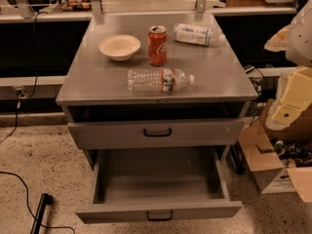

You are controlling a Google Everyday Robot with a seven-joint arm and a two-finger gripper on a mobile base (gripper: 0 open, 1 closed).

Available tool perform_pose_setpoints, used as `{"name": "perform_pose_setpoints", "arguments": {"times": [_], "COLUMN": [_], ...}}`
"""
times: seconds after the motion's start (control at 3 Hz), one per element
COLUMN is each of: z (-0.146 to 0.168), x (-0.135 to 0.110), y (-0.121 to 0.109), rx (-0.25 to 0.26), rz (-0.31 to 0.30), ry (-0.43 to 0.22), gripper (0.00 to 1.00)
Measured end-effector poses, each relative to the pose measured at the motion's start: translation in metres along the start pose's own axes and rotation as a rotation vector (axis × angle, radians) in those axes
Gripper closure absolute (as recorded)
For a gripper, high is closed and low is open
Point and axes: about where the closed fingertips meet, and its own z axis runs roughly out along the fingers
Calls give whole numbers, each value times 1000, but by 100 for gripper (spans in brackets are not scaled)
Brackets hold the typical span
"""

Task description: Place water bottle into middle drawer

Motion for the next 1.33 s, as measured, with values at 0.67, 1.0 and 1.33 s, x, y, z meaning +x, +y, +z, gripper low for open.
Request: {"name": "perform_pose_setpoints", "arguments": {"times": [0.67, 1.0, 1.33], "z": [3, 20, 40], "x": [-10, -49, -125], "y": [-1, -15, -38], "rx": [3, 16, 46], "rz": [-29, -80, -203], "ry": [-10, -36, -47], "gripper": [0, 0, 0]}}
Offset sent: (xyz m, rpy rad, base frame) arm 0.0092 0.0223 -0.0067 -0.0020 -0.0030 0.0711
